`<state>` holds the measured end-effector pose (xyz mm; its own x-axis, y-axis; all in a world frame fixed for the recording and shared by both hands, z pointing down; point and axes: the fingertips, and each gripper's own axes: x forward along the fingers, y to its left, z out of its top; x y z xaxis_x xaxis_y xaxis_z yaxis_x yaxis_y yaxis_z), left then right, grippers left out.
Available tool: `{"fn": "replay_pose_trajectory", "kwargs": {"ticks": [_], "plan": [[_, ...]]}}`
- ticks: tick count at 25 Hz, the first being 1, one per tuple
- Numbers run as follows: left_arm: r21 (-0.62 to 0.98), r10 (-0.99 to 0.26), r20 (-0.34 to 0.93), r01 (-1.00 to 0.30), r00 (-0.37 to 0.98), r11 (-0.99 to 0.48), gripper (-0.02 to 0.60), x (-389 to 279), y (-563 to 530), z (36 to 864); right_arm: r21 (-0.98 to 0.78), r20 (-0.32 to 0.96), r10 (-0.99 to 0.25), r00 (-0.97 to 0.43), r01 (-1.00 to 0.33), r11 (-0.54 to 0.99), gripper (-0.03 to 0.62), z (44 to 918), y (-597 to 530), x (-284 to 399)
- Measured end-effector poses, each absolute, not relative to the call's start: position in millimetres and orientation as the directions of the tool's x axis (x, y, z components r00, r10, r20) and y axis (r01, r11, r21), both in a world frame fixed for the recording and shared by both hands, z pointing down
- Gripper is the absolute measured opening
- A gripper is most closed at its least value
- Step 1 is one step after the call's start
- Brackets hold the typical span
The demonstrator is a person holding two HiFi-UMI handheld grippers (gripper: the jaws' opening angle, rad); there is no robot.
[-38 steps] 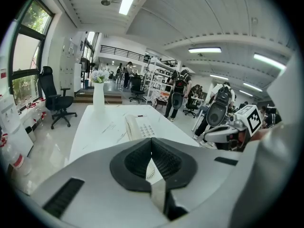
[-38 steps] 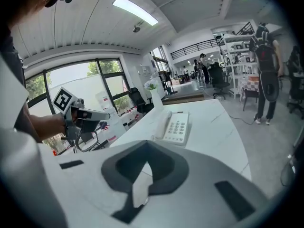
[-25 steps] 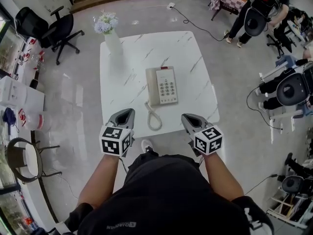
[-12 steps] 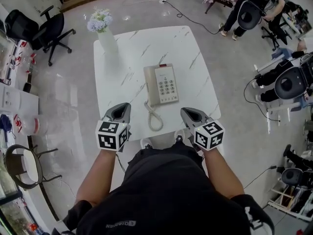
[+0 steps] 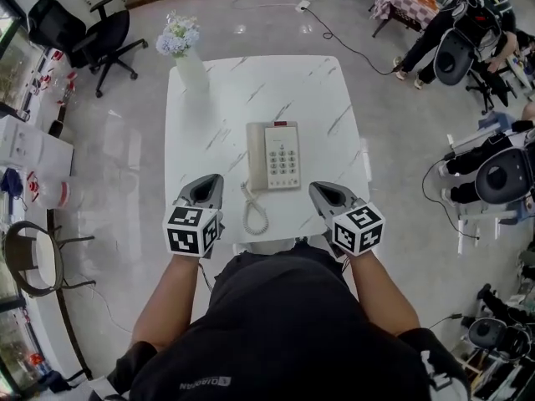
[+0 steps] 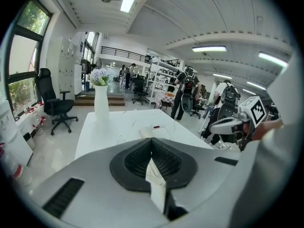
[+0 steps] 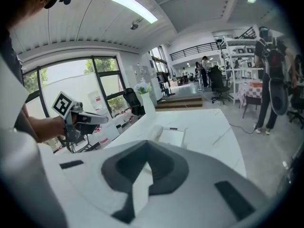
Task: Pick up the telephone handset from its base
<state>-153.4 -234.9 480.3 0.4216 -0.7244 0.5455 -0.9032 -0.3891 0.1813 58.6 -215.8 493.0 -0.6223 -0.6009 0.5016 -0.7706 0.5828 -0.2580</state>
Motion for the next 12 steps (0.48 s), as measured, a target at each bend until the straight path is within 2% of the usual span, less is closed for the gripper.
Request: {"fn": "replay_pose_trajectory", "kwargs": {"ticks": [12], "plan": [[0.137, -0.775, 0.547, -0.947, 0.318, -0.291, 0.005, -125.6, -247.9, 470.2, -0.268, 0.485, -0.524, -0.7, -0.69, 0.673, 0.002, 495.7, -244.2, 84.3]]}}
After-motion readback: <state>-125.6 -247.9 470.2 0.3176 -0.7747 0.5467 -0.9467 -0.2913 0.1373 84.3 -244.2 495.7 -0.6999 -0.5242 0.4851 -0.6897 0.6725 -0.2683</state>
